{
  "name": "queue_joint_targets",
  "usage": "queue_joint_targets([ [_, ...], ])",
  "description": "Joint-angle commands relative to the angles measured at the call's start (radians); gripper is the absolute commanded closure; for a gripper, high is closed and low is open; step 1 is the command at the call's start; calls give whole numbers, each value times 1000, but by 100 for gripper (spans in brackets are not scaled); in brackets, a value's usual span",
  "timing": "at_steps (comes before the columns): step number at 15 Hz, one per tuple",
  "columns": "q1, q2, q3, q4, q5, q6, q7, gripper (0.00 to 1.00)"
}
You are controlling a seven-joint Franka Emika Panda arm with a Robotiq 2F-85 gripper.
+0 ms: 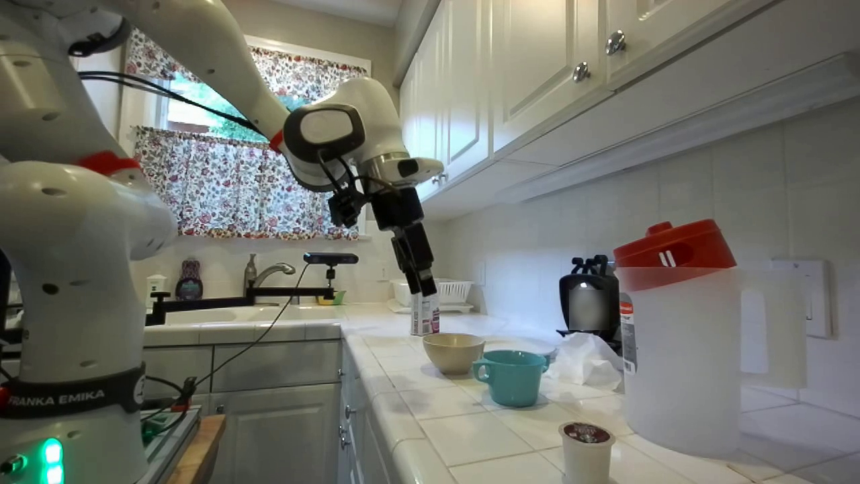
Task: Pour the sugar in the blue cup into the bowl
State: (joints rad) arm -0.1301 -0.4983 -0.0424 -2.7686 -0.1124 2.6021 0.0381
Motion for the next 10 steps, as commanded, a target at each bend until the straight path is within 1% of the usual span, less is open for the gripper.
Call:
queue_joint_targets([
  [1,-2,98,-37,0,-12,102,-82,0],
  [4,-3,180,-58,-1,-4,176,-113,0],
  [7,-19,262,-70,-2,-21,263,-130,0],
  [9,-38,309,-75,-2,-48,330,-152,0],
  [10,-62,338,-72,-2,-92,376,-158,0],
])
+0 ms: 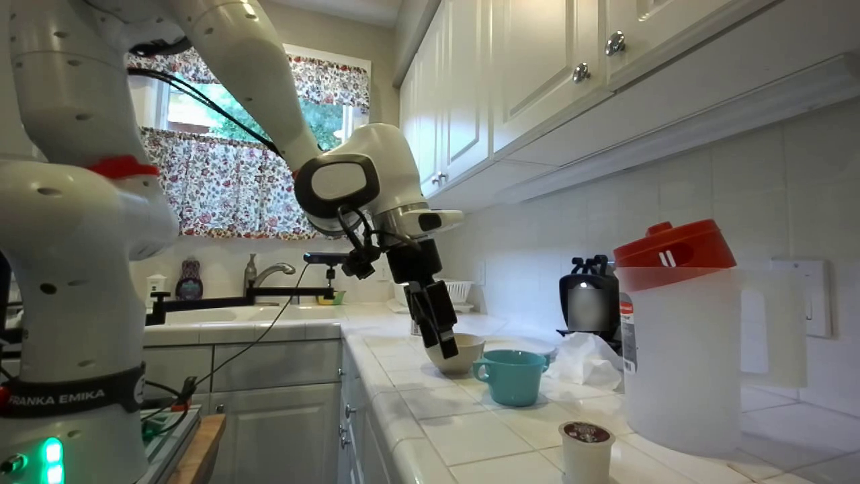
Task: Pour the sugar in the blue cup into the bowl
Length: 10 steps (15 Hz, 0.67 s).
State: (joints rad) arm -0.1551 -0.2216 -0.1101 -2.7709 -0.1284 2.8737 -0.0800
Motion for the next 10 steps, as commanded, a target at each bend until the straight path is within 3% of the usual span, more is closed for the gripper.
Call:
queue_joint_targets([
  [1,-97,85,20,1,-170,140,6,0],
  [2,-163,98,47,0,-273,162,72,0],
  [3,-74,70,0,1,-144,103,4,0],
  [5,-139,97,19,0,-237,143,39,0],
  [10,-146,99,38,1,-247,150,48,0],
])
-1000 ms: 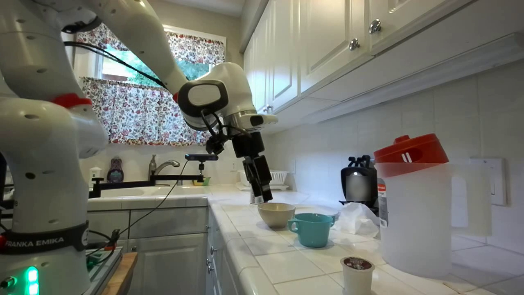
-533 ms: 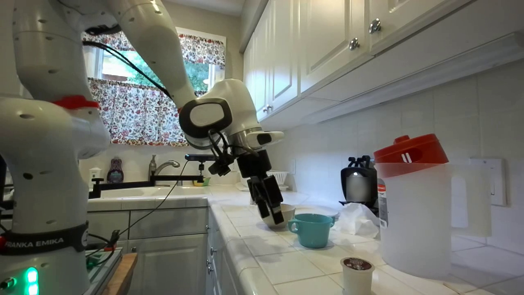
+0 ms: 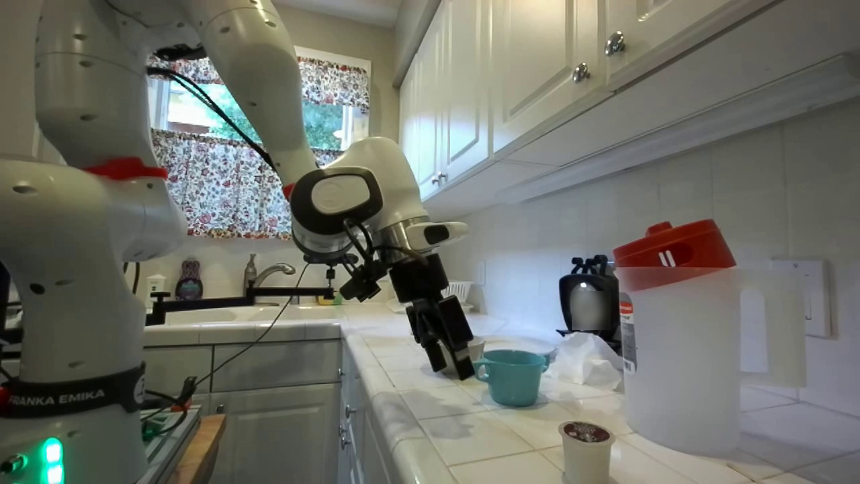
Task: Pour the sugar in the blue cup into the bowl
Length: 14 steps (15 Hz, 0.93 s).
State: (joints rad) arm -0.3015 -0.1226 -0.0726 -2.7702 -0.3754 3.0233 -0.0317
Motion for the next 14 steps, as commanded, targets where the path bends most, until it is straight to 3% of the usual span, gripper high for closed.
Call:
queue_joint_targets([
  [1,-1,0,1,2,0,-1,4,0],
  [8,15,14,-14,17,33,55,-22,0],
  [14,90,61,-51,12,150,164,-64,0],
])
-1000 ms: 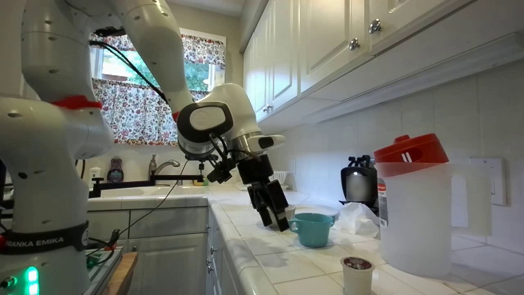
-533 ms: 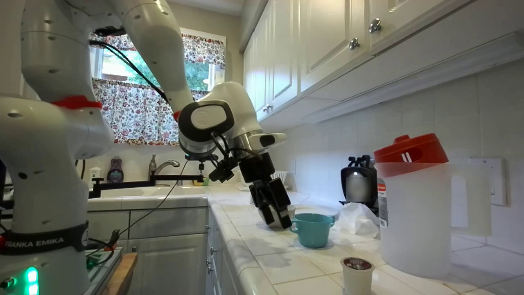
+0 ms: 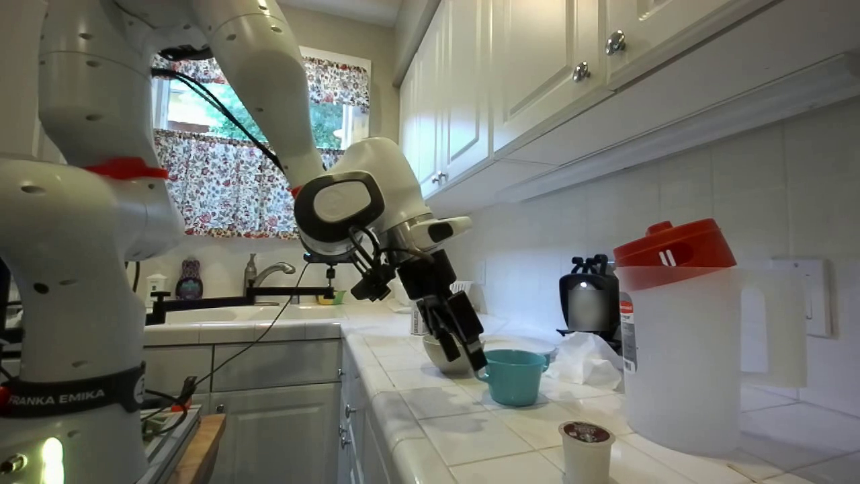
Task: Pour the sugar in the blue cup into the bowl
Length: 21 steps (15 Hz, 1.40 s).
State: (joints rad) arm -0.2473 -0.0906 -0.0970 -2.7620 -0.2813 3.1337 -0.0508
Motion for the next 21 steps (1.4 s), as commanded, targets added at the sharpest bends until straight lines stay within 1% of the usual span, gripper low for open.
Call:
queue_joint_targets([
  [1,42,38,-28,5,64,63,-46,0],
  [5,53,64,-29,8,79,95,-51,0],
  [9,48,71,-45,15,72,110,-68,0],
  [10,47,70,-50,16,72,112,-72,7],
  [11,46,68,-54,18,71,110,-76,25],
  [12,47,68,-57,19,71,110,-77,32],
  [13,49,69,-57,20,73,113,-76,42],
  [15,51,72,-56,22,74,117,-75,58],
  [16,52,72,-56,23,73,121,-76,54],
  [17,54,72,-54,23,73,128,-76,56],
  [18,55,73,-54,25,72,135,-78,56],
  [19,57,73,-54,26,72,140,-78,51],
  [21,61,75,-52,28,73,149,-77,48],
])
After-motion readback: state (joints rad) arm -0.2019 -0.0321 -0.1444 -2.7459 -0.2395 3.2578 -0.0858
